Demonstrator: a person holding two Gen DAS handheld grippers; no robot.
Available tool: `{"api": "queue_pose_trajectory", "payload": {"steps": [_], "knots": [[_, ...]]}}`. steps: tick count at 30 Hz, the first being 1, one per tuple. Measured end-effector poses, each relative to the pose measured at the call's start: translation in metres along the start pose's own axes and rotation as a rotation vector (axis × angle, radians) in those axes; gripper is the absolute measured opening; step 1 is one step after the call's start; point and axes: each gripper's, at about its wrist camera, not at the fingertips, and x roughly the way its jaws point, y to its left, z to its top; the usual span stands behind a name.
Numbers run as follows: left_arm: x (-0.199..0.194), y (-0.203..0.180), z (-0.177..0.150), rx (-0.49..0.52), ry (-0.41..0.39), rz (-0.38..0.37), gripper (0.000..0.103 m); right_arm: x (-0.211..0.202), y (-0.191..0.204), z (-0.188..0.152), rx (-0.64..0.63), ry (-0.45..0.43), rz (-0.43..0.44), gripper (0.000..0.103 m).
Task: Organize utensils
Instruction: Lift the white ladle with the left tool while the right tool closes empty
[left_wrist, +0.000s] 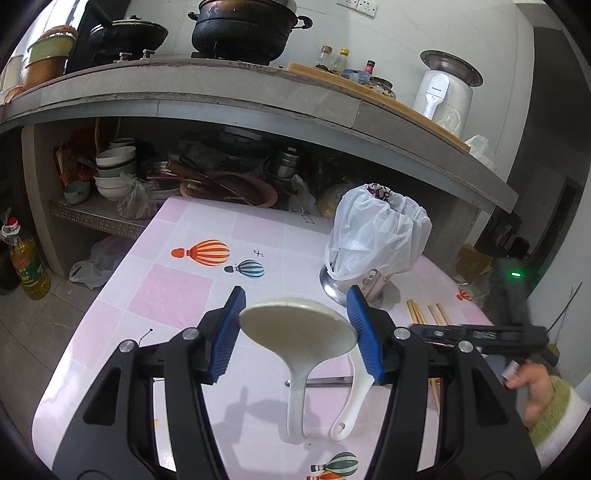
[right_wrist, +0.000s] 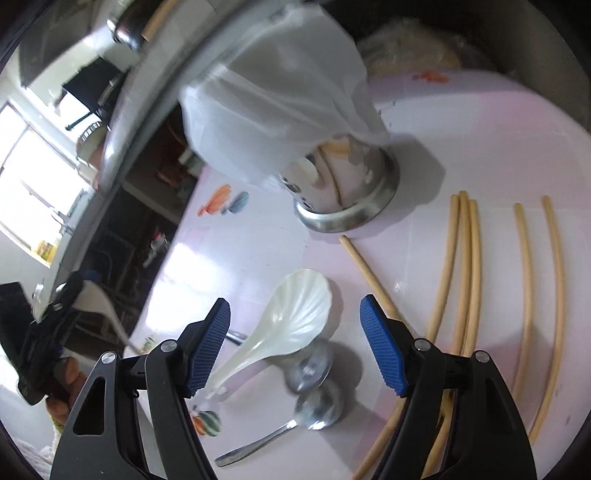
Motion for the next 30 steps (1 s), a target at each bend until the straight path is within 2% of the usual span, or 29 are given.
{"api": "queue_pose_trajectory", "payload": {"steps": [1, 6, 8, 16, 23, 30], "knots": [[0.0, 0.0, 0.0, -0.002, 0.0, -0.001, 0.054, 0.007, -0.004, 0.005, 0.008, 0.031, -0.003, 0.065], [-0.003, 0.002, -0.002, -0.012, -0.002, 0.0, 0.054, 0.033, -0.017, 0.022, 0.03, 0.133, 0.01, 0.059], [-0.004, 0.003, -0.001, -0.014, -0.009, 0.001, 0.054, 0.04, -0.022, 0.026, 0.048, 0.16, 0.014, 0.052], [-0.005, 0.006, 0.0, -0.018, -0.016, 0.01, 0.054, 0.053, -0.022, 0.031, 0.043, 0.242, 0.066, 0.043], [-0.004, 0.007, -0.001, -0.022, -0.013, 0.011, 0.054, 0.059, -0.019, 0.026, 0.021, 0.267, 0.071, 0.023], [-0.004, 0.007, -0.001, -0.025, -0.015, 0.012, 0.054, 0.062, -0.019, 0.025, 0.004, 0.276, 0.087, 0.021]]}}
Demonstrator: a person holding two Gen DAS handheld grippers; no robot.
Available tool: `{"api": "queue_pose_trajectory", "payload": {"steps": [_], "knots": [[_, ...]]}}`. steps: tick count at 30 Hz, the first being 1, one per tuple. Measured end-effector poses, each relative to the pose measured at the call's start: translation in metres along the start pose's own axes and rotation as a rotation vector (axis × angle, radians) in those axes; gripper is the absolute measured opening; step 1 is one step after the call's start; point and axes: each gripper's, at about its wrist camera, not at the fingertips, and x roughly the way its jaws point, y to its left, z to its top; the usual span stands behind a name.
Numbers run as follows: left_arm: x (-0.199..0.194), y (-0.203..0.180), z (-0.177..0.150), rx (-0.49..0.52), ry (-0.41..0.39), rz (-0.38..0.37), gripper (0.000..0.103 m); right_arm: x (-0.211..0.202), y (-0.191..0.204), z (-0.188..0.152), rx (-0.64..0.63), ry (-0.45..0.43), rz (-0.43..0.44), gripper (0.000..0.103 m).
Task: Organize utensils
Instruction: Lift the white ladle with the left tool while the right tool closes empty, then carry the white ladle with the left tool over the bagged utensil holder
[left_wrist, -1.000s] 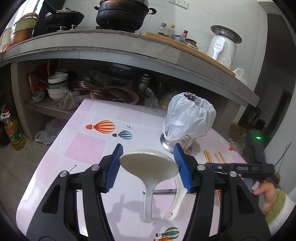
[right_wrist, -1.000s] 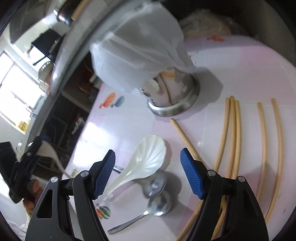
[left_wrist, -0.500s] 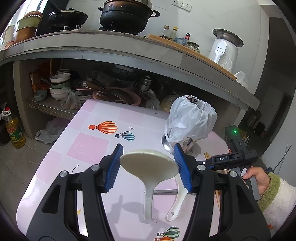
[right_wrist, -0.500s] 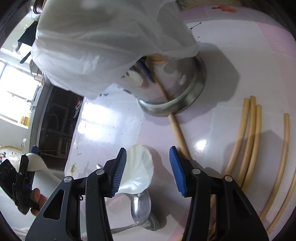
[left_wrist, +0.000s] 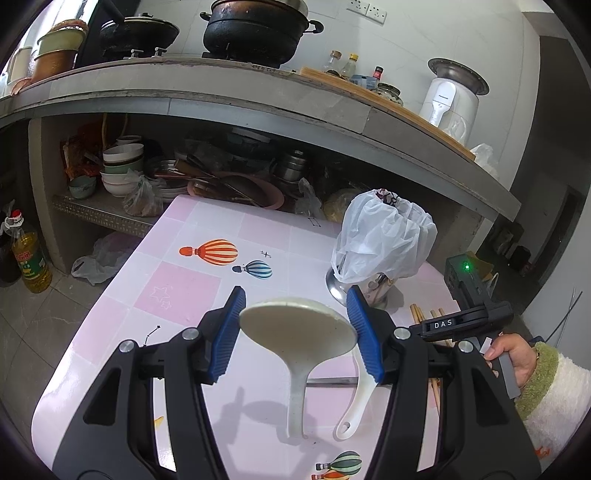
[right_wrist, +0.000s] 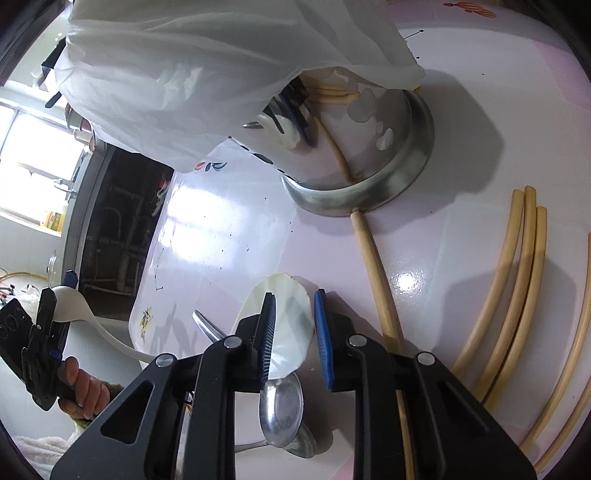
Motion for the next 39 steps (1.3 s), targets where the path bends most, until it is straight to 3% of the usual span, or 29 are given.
{"api": "queue_pose_trajectory", "payload": {"steps": [6, 12, 20, 30, 34, 39], "knots": [[-0.001, 0.001, 0.0, -0.002, -0.002, 0.003, 0.054, 0.002, -0.002, -0.002, -0.011, 0.023, 0.007, 0.009], [-0.007, 0.004, 0.0, -0.003, -0.014, 0.013, 0.054, -0.01, 0.011, -0.004, -0.052, -0.027, 0.01, 0.005], [-0.014, 0.004, 0.001, -0.002, -0.024, 0.021, 0.054, -0.053, 0.046, -0.01, -0.142, -0.173, -0.039, 0.003], [-0.025, -0.003, 0.008, 0.011, -0.035, 0.033, 0.054, -0.118, 0.059, -0.042, -0.124, -0.364, 0.015, 0.003], [-0.03, -0.012, 0.018, 0.037, -0.043, 0.033, 0.054, -0.152, 0.06, -0.061, -0.112, -0.458, 0.032, 0.003], [-0.037, -0.03, 0.05, 0.079, -0.091, -0.002, 0.054, -0.184, 0.061, -0.085, -0.121, -0.559, -0.025, 0.003]]}}
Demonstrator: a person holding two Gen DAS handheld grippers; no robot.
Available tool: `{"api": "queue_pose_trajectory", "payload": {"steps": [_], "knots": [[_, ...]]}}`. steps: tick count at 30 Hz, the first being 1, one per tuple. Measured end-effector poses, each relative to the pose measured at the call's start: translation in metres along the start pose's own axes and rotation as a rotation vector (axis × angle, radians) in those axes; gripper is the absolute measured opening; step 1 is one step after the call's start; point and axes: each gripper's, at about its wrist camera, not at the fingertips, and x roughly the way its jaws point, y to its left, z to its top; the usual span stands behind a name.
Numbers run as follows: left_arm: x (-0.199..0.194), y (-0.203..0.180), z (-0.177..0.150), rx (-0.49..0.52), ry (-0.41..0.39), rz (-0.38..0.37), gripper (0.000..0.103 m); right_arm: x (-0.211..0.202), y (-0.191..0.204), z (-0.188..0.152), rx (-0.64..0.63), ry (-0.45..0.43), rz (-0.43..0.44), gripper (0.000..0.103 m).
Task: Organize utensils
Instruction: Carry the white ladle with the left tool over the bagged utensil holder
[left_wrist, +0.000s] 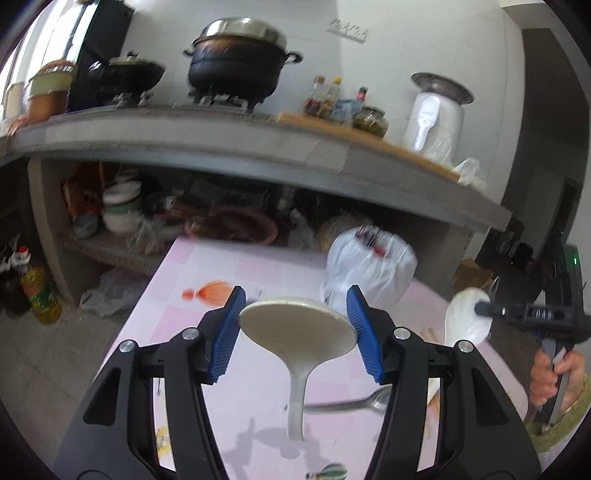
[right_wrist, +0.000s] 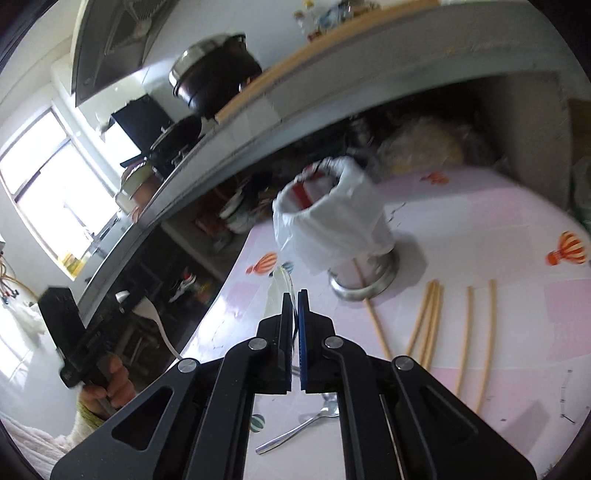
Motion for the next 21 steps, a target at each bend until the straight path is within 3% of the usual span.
{"api": "queue_pose_trajectory", "payload": {"steps": [6, 14, 21], "knots": [[0.013, -0.032, 0.06, 0.056, -0.071, -0.079, 0.054, -0.03, -0.002, -0.003, 0.005, -0.074, -0.024, 0.003], [0.082, -0.08, 0.143, 0.046, -0.076, -0.146, 0.054, -0.041, -0.013, -0.011, 0.042, -0.091, -0.027, 0.003], [0.174, -0.116, 0.16, 0.049, 0.011, -0.103, 0.054, -0.044, -0.028, -0.01, 0.073, -0.099, -0.029, 0.003]]}}
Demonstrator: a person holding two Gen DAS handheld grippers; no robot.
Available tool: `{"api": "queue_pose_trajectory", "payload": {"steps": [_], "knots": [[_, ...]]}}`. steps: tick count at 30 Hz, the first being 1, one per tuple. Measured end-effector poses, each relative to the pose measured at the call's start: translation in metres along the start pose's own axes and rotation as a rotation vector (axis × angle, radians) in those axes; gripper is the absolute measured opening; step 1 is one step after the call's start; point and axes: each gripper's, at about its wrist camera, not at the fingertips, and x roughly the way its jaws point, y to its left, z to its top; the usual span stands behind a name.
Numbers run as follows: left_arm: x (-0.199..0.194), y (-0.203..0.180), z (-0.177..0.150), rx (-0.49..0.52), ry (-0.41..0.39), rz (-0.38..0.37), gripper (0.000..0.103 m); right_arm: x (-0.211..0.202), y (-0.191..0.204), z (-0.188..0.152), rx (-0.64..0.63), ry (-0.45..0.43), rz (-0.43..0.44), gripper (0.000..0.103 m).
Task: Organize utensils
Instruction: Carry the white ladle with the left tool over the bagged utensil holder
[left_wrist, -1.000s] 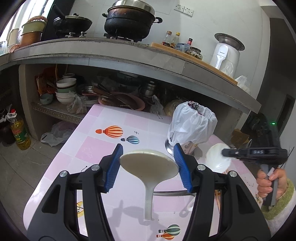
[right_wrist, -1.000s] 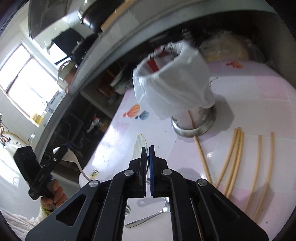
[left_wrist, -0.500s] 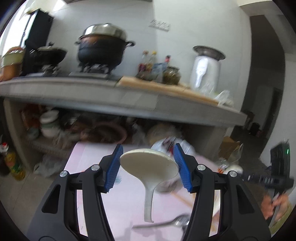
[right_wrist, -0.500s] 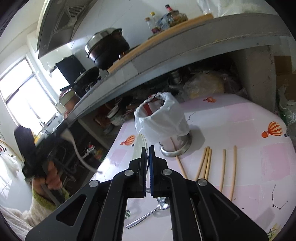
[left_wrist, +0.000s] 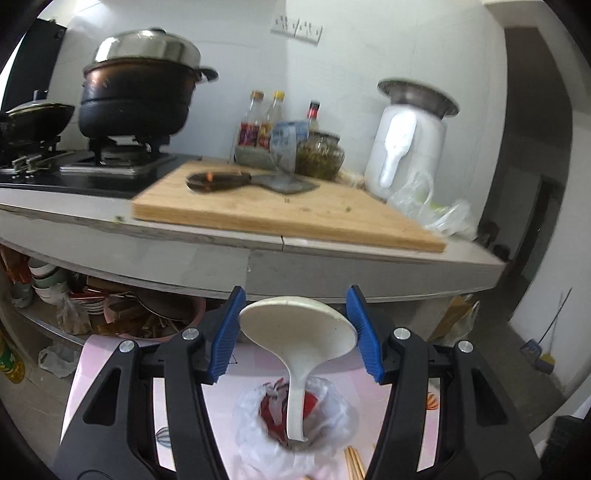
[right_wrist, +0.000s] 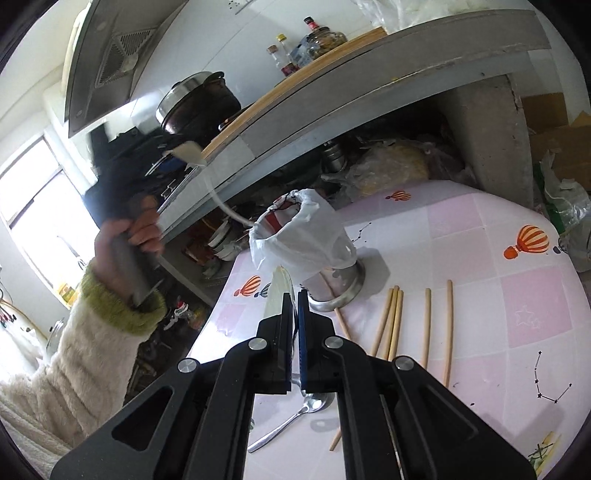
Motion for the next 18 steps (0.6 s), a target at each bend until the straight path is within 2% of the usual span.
{"api": "queue_pose_trajectory", "payload": {"steps": [9, 18], "knots": [[0.083, -0.006, -0.026, -0.028, 0.137, 0.033, 0.054, 0.008, -0.021, 0.0, 0.044, 0.012, 0.005, 0.003], [0.113, -0.006, -0.062, -0.023, 0.204, 0.051, 0.054, 0.008, -0.029, -0.001, 0.059, 0.01, 0.003, 0.003]]}}
